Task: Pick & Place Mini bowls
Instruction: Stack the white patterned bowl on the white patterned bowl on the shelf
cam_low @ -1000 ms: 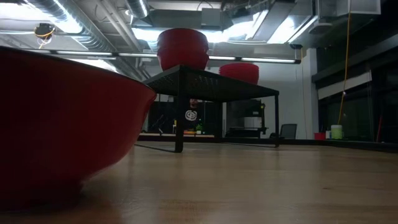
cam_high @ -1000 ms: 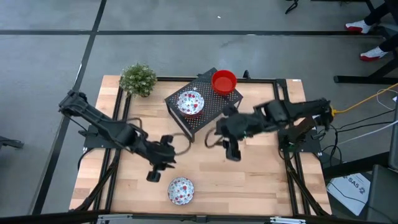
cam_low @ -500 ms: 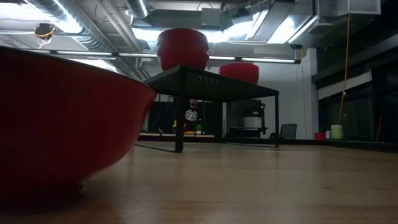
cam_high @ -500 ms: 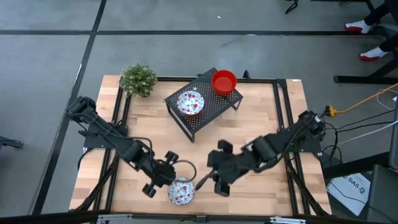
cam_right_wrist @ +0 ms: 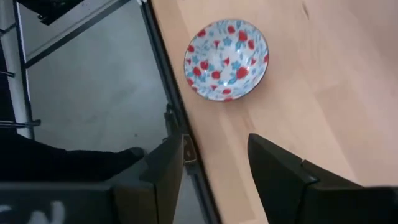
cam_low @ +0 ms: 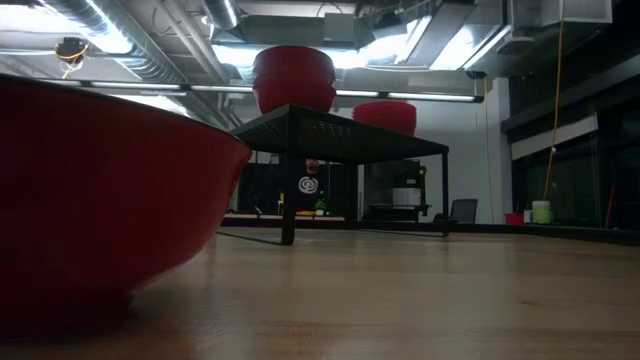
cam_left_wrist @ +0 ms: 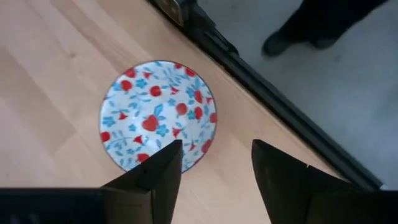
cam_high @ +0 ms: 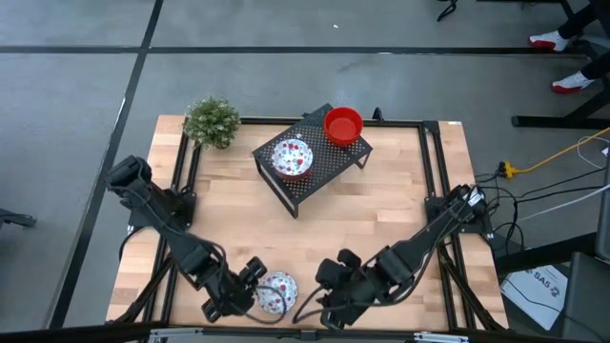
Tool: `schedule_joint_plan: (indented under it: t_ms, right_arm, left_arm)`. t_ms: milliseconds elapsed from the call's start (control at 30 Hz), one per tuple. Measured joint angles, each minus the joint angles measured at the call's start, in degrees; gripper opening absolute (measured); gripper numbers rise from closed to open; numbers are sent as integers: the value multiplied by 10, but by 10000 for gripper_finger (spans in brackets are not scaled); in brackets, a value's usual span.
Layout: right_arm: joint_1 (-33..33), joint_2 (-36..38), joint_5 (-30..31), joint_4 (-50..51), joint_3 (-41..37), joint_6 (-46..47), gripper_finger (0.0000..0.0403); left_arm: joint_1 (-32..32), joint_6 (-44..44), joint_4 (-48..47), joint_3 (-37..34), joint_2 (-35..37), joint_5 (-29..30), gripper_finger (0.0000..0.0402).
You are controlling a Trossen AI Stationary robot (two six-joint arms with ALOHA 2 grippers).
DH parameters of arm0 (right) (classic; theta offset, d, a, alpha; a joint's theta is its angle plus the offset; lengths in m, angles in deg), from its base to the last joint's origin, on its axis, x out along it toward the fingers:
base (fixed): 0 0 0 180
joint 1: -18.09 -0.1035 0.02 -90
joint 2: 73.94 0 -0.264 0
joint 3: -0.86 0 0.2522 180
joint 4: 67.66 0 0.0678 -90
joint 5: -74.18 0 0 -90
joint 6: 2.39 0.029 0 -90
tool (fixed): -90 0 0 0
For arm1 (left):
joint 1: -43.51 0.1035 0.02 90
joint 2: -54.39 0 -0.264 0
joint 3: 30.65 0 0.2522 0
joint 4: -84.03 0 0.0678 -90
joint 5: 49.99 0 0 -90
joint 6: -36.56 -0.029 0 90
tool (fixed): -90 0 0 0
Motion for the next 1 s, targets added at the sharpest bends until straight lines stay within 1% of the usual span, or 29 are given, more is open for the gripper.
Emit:
schedule_joint_plan:
  t_ms: [233, 433, 567, 667, 800, 933, 1000]
  right_arm:
    - [-14, -10, 2, 0, 0, 42, 179]
    - [-14, -10, 21, -7, 0, 39, 179]
    - [-14, -10, 23, -8, 0, 39, 179]
    - [-14, -10, 22, -8, 0, 38, 179]
    - [-14, -10, 22, -8, 0, 38, 179]
    - [-14, -10, 48, -8, 0, 37, 179]
    - [-14, -10, 52, -8, 0, 37, 179]
  left_arm:
    - [-31, -9, 1, 0, -43, 18, 189]
    - [-49, -36, 13, 0, -69, 64, 185]
    - [-55, -45, 32, 0, -75, 97, 184]
    - [-55, -47, 34, 0, -78, 100, 181]
    - [-55, -72, 50, 0, -78, 101, 177]
    - [-50, -97, 63, 0, -86, 74, 173]
    - [-49, -104, 60, -1, -98, 69, 171]
